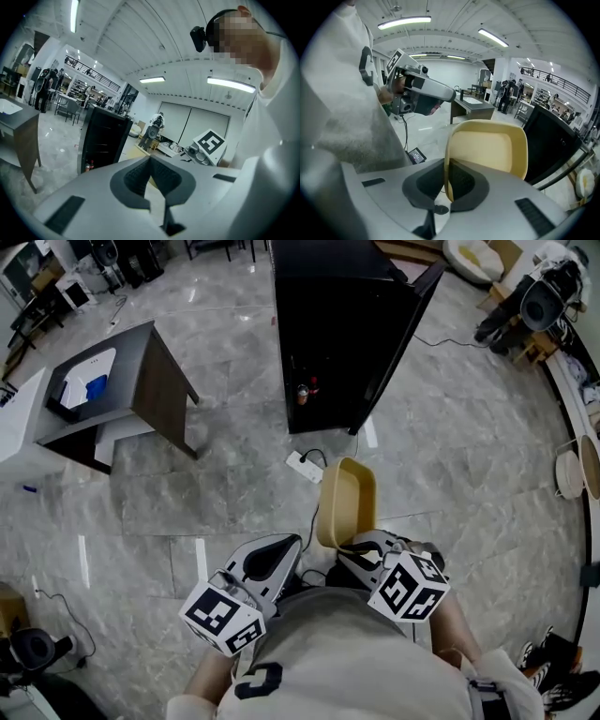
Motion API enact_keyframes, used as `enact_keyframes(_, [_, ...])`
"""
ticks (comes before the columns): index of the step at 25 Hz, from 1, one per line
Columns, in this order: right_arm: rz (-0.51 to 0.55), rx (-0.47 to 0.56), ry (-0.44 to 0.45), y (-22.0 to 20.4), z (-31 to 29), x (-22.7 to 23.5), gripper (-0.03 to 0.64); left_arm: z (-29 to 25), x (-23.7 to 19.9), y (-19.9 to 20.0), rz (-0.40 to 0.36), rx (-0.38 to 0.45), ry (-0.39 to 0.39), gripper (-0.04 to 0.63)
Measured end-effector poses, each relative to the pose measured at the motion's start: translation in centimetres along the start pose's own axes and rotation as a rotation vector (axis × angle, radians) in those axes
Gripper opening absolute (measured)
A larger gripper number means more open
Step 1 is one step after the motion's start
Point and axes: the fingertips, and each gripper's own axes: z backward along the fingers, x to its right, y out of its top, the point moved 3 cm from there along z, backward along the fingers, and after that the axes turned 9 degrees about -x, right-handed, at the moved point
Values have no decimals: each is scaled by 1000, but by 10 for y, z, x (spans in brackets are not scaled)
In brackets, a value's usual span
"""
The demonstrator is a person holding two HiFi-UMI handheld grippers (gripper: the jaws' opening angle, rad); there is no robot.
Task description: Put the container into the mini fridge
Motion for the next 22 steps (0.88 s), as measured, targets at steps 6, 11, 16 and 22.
enact_keyframes(6, [38,20,7,-37,20,39,31,-54,23,21,-14,-12,23,57])
enact_keyframes(11, [83,32,14,-65,37,70,32,-97,36,29,-19,-36,82,57])
enact_keyframes(16, [109,59,8,-90,48,95,32,-132,47,45,1,-10,69,57])
enact_keyframes(22, [114,92,-2,-112,65,119,32,-167,58,61,-49,-36,91,57])
